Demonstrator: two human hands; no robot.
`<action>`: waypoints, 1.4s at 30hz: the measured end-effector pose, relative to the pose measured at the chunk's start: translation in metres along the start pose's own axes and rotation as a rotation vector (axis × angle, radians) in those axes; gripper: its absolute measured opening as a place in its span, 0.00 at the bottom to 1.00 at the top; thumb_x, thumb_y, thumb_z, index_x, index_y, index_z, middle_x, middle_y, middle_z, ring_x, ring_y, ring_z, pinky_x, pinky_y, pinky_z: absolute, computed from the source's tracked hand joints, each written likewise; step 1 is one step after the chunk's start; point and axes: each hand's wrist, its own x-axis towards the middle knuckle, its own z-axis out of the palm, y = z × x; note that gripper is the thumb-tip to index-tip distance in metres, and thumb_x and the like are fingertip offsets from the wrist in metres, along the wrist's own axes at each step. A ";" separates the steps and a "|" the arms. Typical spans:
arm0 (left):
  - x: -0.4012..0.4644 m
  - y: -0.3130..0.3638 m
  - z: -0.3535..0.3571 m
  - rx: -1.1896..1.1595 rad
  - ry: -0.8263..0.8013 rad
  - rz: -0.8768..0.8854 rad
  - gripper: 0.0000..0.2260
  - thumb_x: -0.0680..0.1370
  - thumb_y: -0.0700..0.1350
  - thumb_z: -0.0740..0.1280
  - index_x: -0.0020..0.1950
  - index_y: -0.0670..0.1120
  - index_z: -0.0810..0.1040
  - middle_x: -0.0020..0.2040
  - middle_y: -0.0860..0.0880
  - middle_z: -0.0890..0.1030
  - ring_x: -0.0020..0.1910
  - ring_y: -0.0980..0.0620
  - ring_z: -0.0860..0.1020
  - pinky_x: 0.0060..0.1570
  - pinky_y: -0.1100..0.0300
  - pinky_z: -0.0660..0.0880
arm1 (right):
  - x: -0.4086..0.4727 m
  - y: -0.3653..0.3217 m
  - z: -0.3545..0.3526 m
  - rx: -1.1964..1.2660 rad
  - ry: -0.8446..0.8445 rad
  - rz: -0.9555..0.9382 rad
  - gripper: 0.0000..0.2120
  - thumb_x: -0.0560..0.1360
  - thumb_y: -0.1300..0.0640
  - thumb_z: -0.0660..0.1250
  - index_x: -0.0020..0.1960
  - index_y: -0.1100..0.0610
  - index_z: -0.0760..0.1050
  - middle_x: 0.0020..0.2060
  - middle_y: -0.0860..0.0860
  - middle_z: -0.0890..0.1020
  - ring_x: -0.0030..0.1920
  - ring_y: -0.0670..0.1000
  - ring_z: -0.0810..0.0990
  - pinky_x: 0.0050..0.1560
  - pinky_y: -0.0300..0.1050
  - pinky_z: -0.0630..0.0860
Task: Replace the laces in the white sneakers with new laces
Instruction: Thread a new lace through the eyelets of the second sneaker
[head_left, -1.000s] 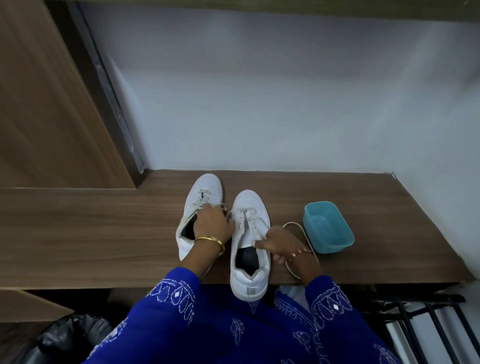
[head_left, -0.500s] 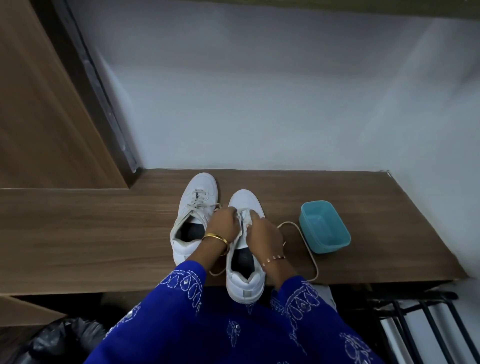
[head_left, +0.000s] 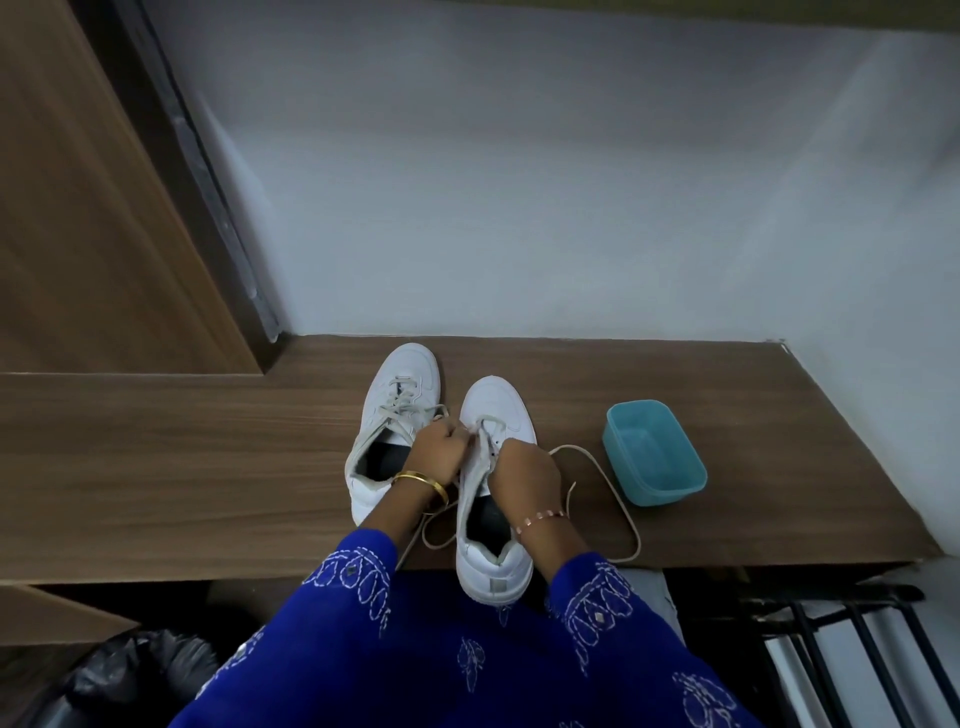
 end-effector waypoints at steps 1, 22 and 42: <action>-0.001 -0.001 -0.001 -0.030 -0.018 -0.007 0.18 0.78 0.38 0.59 0.29 0.46 0.61 0.30 0.48 0.65 0.31 0.52 0.64 0.38 0.58 0.62 | 0.000 -0.001 -0.001 0.009 -0.005 0.003 0.11 0.78 0.62 0.55 0.55 0.62 0.75 0.53 0.58 0.80 0.55 0.57 0.78 0.51 0.47 0.74; -0.009 0.011 -0.009 0.185 0.059 0.038 0.12 0.77 0.41 0.61 0.33 0.44 0.67 0.32 0.48 0.71 0.37 0.48 0.70 0.35 0.60 0.60 | 0.015 0.039 -0.074 0.580 0.073 0.111 0.17 0.73 0.53 0.68 0.30 0.59 0.68 0.25 0.52 0.66 0.27 0.49 0.63 0.31 0.39 0.64; -0.043 0.060 0.006 -0.561 -0.350 0.086 0.13 0.82 0.39 0.54 0.42 0.42 0.75 0.32 0.50 0.82 0.31 0.58 0.81 0.36 0.66 0.76 | 0.013 0.004 -0.151 0.928 0.207 -0.071 0.08 0.77 0.61 0.62 0.45 0.61 0.79 0.42 0.57 0.81 0.40 0.51 0.78 0.42 0.40 0.74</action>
